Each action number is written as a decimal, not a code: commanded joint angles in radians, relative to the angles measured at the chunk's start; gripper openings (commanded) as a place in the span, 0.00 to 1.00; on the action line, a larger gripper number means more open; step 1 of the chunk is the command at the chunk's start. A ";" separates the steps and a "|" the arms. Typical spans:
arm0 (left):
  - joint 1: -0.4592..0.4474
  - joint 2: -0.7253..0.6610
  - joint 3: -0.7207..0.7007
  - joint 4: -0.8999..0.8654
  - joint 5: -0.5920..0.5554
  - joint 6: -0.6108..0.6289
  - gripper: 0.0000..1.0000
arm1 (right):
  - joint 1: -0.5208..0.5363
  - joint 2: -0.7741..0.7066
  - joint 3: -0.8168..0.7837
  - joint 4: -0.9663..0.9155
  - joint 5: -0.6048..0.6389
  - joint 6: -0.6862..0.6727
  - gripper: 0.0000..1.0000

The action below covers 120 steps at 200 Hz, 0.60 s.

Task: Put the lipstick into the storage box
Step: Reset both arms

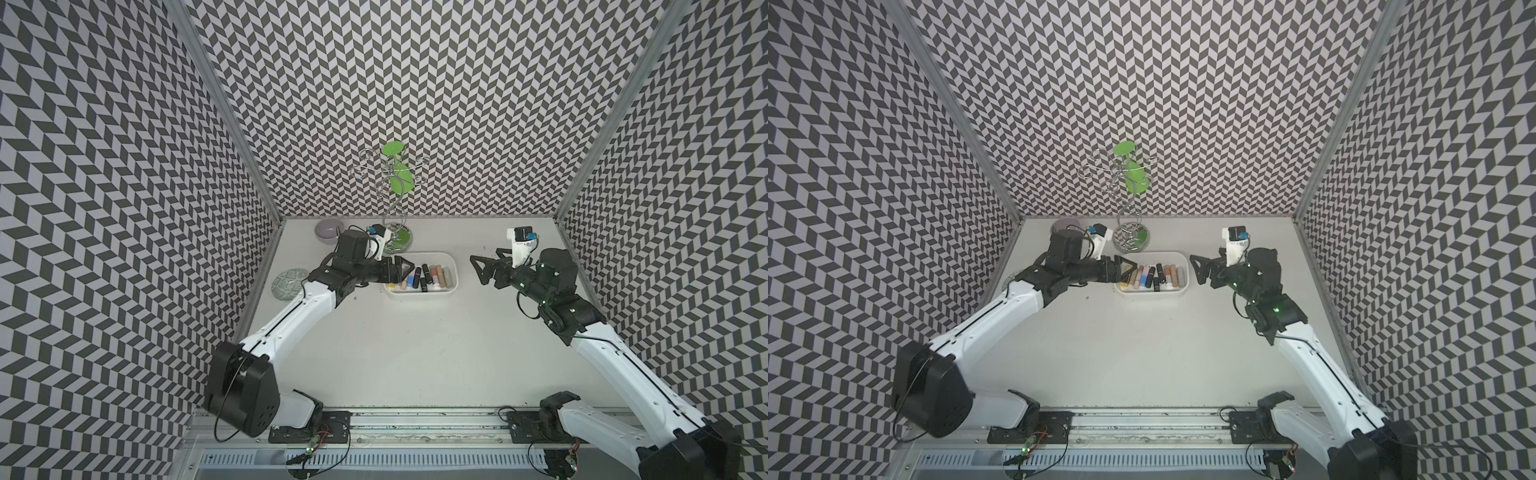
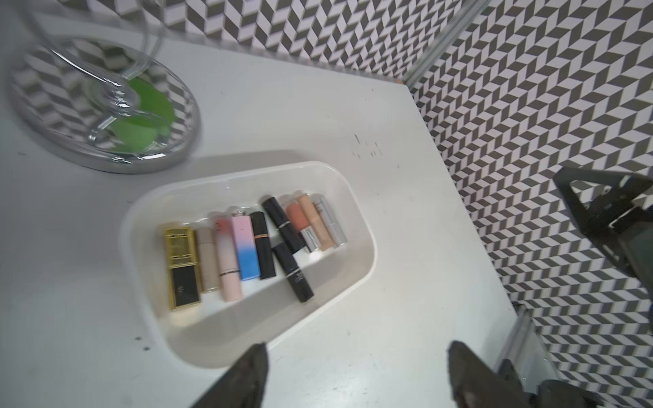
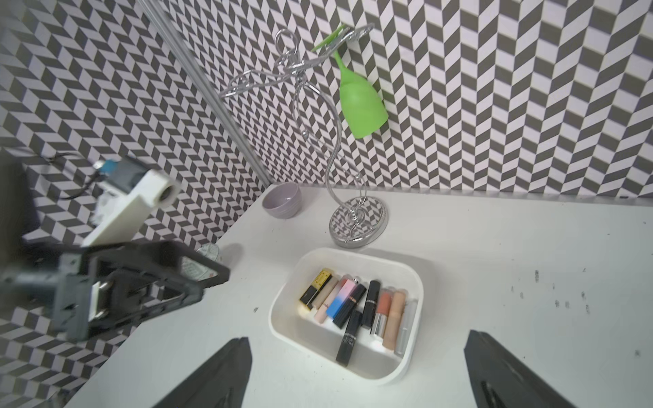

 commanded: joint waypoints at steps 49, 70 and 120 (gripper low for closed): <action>-0.001 -0.413 -0.201 -0.060 -0.475 0.046 0.99 | -0.028 0.003 -0.233 0.344 0.220 0.049 1.00; -0.002 -0.519 -0.290 0.000 -0.580 0.024 0.99 | -0.045 0.020 -0.303 0.418 0.267 0.065 1.00; -0.002 -0.780 -0.540 0.146 -0.771 0.011 0.99 | -0.128 0.062 -0.410 0.550 0.313 -0.023 1.00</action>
